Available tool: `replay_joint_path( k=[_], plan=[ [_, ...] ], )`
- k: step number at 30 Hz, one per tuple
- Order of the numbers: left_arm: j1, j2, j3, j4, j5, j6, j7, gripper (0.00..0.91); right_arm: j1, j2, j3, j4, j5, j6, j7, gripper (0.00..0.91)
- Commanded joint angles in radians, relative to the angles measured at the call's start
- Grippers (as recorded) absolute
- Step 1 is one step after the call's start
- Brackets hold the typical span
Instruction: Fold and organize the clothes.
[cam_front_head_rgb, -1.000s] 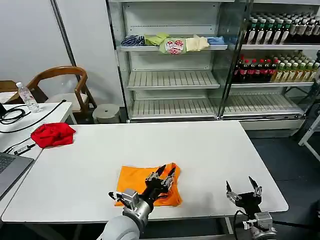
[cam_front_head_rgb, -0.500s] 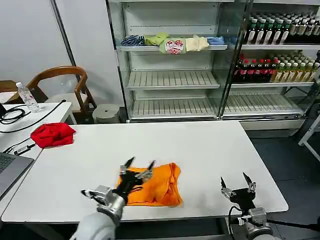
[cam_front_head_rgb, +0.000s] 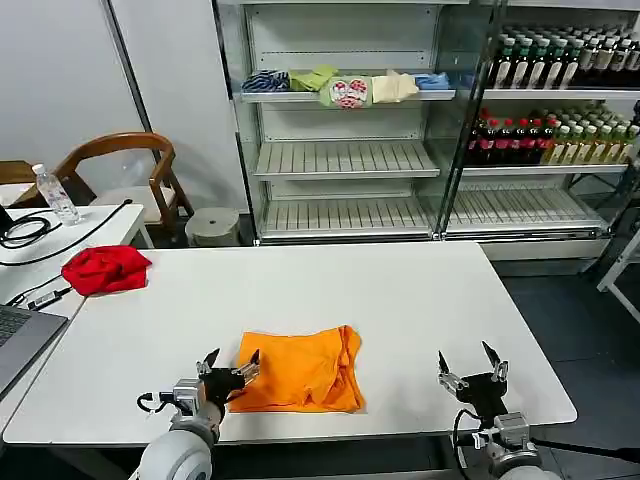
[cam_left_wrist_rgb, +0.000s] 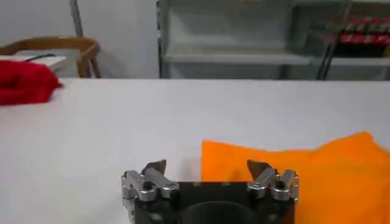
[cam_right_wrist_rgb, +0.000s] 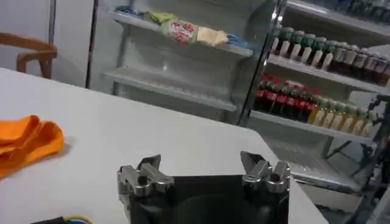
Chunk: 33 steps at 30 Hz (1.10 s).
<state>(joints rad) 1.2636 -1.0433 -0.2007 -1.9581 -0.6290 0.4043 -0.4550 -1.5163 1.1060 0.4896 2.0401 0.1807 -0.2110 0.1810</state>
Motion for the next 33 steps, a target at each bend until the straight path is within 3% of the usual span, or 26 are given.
replay_joint_path(
  k=[1, 8, 9, 10, 11, 33],
  plan=[
    [0.027, -0.001, -0.003, 0.03, -0.047, 0.021, -0.057, 0.907, 0.004, 0.005, -0.005, -0.004, -0.004, 0.001, 0.001, 0.907],
    [0.031, -0.02, 0.019, 0.039, -0.05, -0.045, -0.065, 0.907, 0.0, 0.004, -0.004, -0.003, -0.005, 0.001, 0.001, 0.907],
    [0.035, -0.018, 0.025, 0.031, -0.056, -0.048, -0.063, 0.625, -0.002, 0.004, -0.003, -0.003, -0.006, 0.001, 0.001, 0.907],
    [0.039, -0.02, 0.029, 0.026, -0.056, -0.05, -0.062, 0.242, -0.005, 0.004, -0.003, -0.002, -0.007, 0.001, 0.001, 0.907],
    [0.043, -0.022, 0.038, 0.021, -0.055, -0.058, -0.059, 0.01, -0.006, 0.004, -0.003, -0.001, -0.008, 0.001, 0.001, 0.907],
    [0.035, -0.063, 0.071, 0.033, -0.005, -0.105, 0.002, 0.02, -0.013, 0.004, 0.006, 0.008, -0.011, 0.0, 0.003, 0.907]
  ],
)
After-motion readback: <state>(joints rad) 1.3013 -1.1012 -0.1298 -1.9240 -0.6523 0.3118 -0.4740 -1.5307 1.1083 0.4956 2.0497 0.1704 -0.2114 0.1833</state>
